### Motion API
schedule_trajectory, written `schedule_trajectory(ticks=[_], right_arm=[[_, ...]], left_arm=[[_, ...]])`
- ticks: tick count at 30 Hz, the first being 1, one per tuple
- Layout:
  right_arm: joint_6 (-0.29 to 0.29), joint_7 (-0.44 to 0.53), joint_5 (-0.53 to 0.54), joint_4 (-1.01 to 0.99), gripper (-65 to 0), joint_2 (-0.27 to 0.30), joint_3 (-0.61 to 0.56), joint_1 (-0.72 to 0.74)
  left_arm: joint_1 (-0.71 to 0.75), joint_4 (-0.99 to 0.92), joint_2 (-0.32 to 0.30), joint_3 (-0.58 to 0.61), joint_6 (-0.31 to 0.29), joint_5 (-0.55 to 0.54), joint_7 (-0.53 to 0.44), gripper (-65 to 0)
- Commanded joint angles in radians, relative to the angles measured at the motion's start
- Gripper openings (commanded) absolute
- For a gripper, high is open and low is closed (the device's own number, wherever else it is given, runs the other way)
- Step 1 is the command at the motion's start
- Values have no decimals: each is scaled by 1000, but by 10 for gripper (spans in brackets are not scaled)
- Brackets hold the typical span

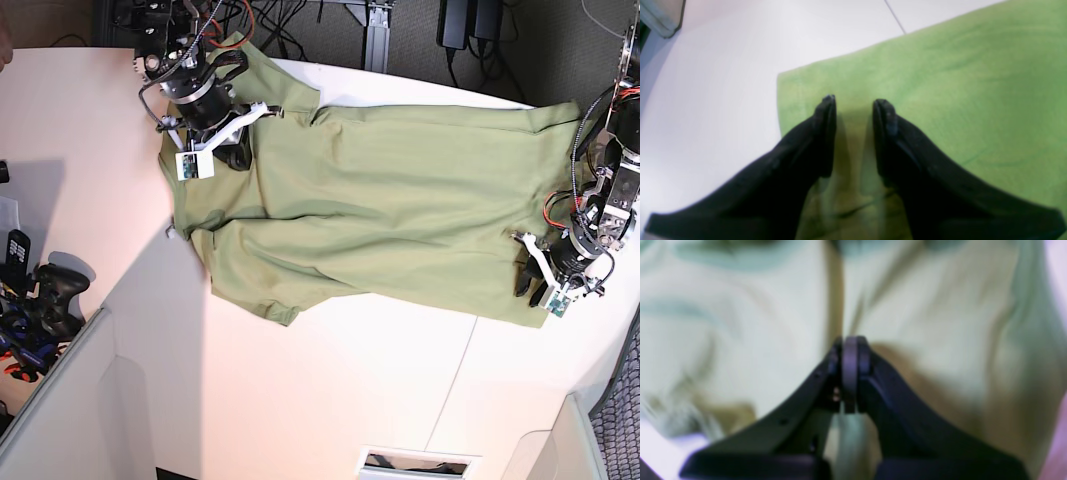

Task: Layout the t-shirt on the table in an organized manner, then fold the t-shirt properly
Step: 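Release the shirt with the left gripper and grasp the hem corner, then pull the hem corners with both grippers to straighten the shirt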

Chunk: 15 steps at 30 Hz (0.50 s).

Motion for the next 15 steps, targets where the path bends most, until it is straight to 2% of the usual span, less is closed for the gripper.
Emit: schedule_trajectory(ticks=[1, 6, 9, 15], right_arm=[[0, 36, 11, 27, -650, 8, 3, 37], [0, 35, 5, 21, -650, 2, 3, 194], [-4, 43, -36, -39, -650, -22, 3, 323], [-3, 80, -102, -419, -650, -80, 0, 628]], left_arm=[[-20, 35, -19, -6, 16, 3, 4, -422], [-20, 117, -25, -6, 20, 3, 32, -422], [-21, 128, -24, -6, 21, 2, 31, -422], [-22, 128, -25, -6, 22, 0, 33, -422]])
